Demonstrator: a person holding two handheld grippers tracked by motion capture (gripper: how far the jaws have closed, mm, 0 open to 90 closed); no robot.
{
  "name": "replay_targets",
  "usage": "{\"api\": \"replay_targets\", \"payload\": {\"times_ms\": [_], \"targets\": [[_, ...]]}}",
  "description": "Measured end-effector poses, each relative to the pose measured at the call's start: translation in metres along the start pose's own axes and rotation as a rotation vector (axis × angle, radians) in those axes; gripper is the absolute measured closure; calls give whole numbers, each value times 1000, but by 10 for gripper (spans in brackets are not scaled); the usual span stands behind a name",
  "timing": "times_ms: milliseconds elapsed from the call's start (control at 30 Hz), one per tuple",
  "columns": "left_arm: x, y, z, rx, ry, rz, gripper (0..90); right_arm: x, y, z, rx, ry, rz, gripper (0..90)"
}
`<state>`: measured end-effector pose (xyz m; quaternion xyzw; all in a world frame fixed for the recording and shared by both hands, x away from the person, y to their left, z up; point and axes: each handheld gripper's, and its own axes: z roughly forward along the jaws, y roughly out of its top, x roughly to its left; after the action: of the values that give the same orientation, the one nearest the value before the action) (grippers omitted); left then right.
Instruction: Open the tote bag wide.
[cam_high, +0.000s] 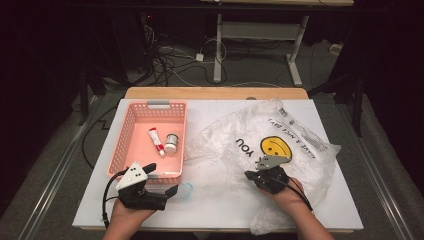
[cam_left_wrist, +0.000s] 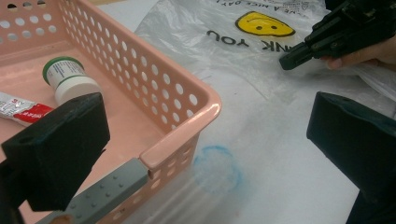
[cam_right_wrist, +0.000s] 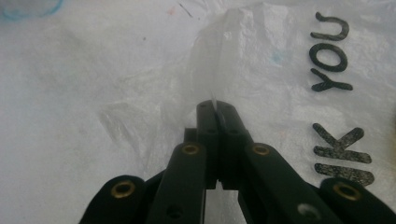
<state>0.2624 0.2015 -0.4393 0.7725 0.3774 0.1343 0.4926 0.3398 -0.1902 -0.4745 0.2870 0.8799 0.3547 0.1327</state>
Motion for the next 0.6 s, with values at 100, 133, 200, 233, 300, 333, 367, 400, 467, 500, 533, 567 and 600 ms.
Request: {"api": "replay_targets", "payload": {"times_ms": [100,133,200,233,300,333,367,400,467,500,533,567,600], "targets": [[0,0,-1,-4,-1,-2,0,-1,1,-4,-34,-3,3,900],[0,0,-1,-4,-1,-1,0,-1,1,-6,-48,-7,8,900],[0,0,0,-3,0,0,0,-3,2,-10,-82,-10,22,900],[0,0,0,-3,0,0,0,-3,2,-11,-96,-11,30,900],[1,0,0,-3,1,0,0,-4,3,-14,-121,-19,37,900],[1,0,0,-3,2,-1,0,-5,3,-16,-135,-24,40,900],[1,0,-1,-3,3,-1,0,-5,4,-17,-147,-28,43,900],[1,0,-1,-4,4,-2,0,-6,5,-19,-160,-34,44,900],[2,0,-1,-6,7,-3,0,-6,7,-23,-190,-44,50,900],[2,0,-1,-7,9,-5,0,-7,8,-25,-206,-49,50,900],[2,0,-1,-7,10,-7,0,-7,9,-28,-218,-54,48,900],[3,0,-2,-7,11,-9,0,-7,10,-30,-230,-60,50,900],[3,0,-1,-7,12,-10,0,-8,11,-33,-243,-68,43,900]]}}
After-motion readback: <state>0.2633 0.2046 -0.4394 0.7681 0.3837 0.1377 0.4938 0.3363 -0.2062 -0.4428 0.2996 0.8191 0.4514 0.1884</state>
